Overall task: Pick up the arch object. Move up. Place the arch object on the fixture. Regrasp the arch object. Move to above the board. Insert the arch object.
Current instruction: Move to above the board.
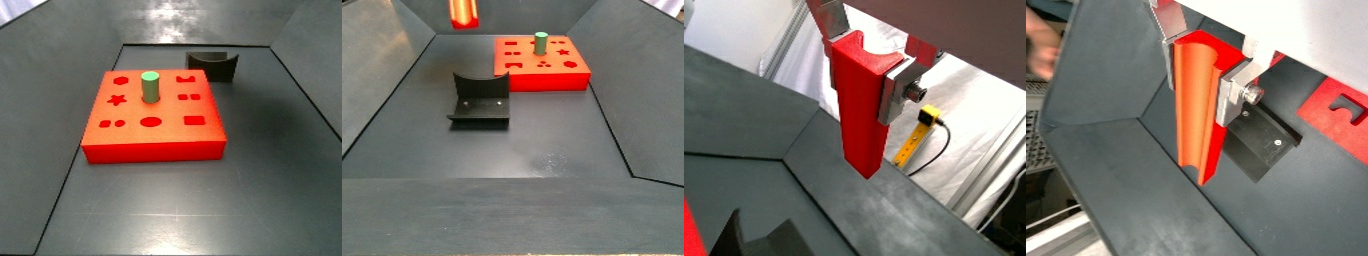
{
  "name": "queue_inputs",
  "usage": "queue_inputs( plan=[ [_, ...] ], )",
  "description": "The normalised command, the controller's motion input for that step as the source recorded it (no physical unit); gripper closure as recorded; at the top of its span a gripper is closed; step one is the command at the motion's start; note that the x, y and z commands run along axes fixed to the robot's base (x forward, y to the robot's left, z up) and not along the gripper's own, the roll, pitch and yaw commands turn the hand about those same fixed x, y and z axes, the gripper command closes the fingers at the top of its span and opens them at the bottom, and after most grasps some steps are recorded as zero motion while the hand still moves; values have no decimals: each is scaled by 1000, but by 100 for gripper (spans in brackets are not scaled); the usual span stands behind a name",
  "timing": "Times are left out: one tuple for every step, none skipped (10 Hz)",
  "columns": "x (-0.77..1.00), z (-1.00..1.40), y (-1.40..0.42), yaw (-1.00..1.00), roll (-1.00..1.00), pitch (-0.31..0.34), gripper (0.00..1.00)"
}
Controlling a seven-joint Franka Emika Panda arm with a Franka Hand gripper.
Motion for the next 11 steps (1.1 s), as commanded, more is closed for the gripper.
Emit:
queue_inputs(
  plan=[
    [70,775,-40,39,-7,83,100],
    [57,609,-34,40,-8,93,100],
    [47,441,-28,46,-7,102,100],
    [41,277,-26,53,-7,111,100],
    [-828,76,-1000,-99,-1000,-81,100],
    [-840,69,-1000,-98,-1000,-90,100],
    [-928,67,-1000,-95,-1000,-120,100],
    [-946,51,-1000,-94,-1000,-129,100],
    [-983,61,-1000,-97,-1000,-143,100],
    [-1000,56,-983,-98,-1000,-146,100],
    [-841,36,-780,-99,-1000,-151,100]
  ],
)
